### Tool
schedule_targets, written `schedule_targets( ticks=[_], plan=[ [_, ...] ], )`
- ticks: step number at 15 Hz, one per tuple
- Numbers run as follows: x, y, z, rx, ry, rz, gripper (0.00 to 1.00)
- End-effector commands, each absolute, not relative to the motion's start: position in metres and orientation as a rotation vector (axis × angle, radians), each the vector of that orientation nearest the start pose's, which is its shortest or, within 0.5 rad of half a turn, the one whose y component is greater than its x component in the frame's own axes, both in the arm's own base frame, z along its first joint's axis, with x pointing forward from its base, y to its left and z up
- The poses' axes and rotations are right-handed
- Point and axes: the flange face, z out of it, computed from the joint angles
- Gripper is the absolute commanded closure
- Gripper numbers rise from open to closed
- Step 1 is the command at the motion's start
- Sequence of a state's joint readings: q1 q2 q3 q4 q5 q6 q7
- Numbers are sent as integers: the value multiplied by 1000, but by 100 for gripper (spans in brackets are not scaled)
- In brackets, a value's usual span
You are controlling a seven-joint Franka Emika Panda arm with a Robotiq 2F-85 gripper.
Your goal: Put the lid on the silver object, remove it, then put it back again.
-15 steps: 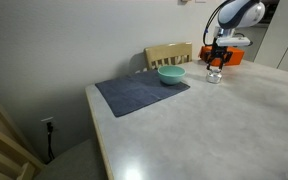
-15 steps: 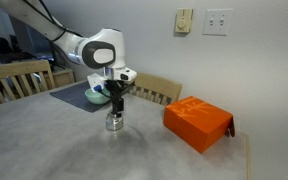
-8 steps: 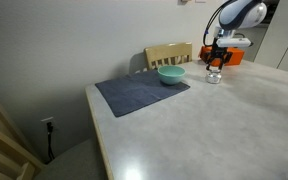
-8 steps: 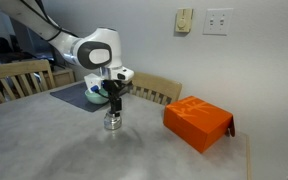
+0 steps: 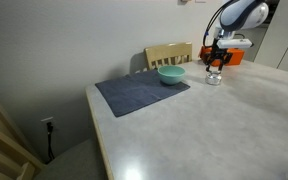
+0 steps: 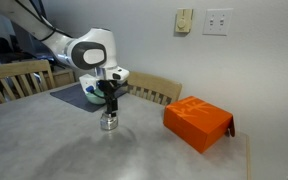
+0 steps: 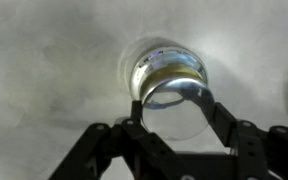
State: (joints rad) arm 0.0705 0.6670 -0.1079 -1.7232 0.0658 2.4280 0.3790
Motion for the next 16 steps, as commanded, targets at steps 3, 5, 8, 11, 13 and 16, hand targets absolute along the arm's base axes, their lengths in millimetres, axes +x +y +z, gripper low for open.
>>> schedule_targets(
  ticks=[3, 5, 8, 11, 13, 16],
  plan=[
    [655, -8, 187, -3108, 653, -69, 56],
    [657, -7, 189, -3116, 643, -84, 56],
    [655, -4, 190, -3130, 626, -112, 56],
    [651, -1, 188, -3142, 609, -131, 56],
    [650, 0, 189, -3146, 600, -150, 56],
    [650, 2, 193, -3144, 590, -182, 56]
  ],
)
